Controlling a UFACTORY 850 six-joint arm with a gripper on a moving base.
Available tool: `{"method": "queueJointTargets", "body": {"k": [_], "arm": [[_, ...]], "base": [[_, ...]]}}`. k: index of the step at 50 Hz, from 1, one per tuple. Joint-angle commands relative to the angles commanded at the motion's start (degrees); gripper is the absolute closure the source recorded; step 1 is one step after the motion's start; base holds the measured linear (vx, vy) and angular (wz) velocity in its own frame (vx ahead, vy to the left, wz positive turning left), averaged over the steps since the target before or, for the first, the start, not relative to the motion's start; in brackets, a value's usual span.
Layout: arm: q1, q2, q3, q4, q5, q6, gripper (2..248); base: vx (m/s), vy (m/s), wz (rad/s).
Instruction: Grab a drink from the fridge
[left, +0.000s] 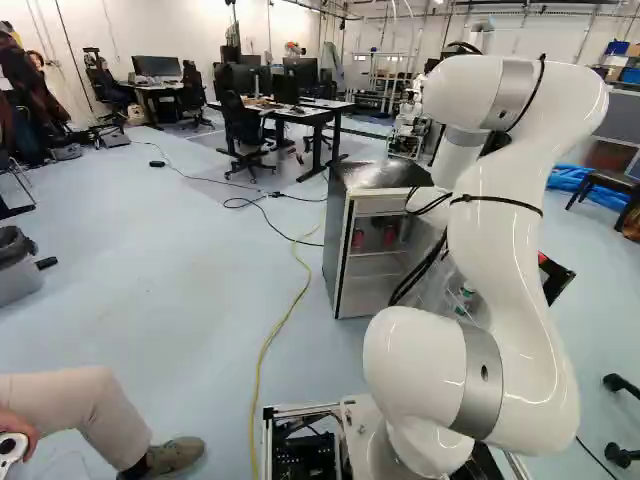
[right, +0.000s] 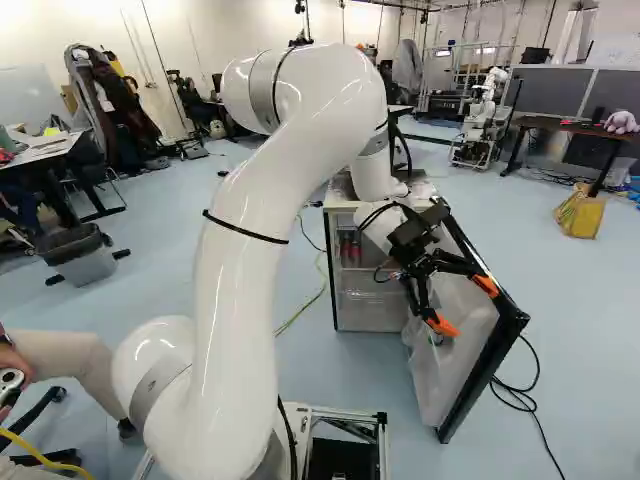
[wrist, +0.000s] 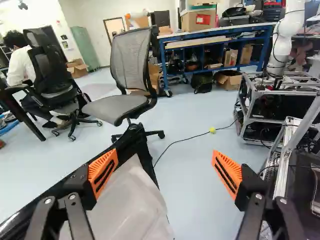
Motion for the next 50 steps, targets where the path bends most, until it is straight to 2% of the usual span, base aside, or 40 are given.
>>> {"method": "queueJointTargets", "body": {"k": [10, 22, 50], "arm": [[-2.3, -0.8, -2.1, 0.0, 0.0, 0.0, 3], [-2.7, 0.1, 0.1, -1.1, 0.0, 0.0, 3], [-2.0, 4.7, 10.8, -16.9, 0.0, 0.0, 3]], "base": [[0.0, 0.0, 0.0], [0.0, 0.0, 0.0], [0.0, 0.0, 0.0]]}}
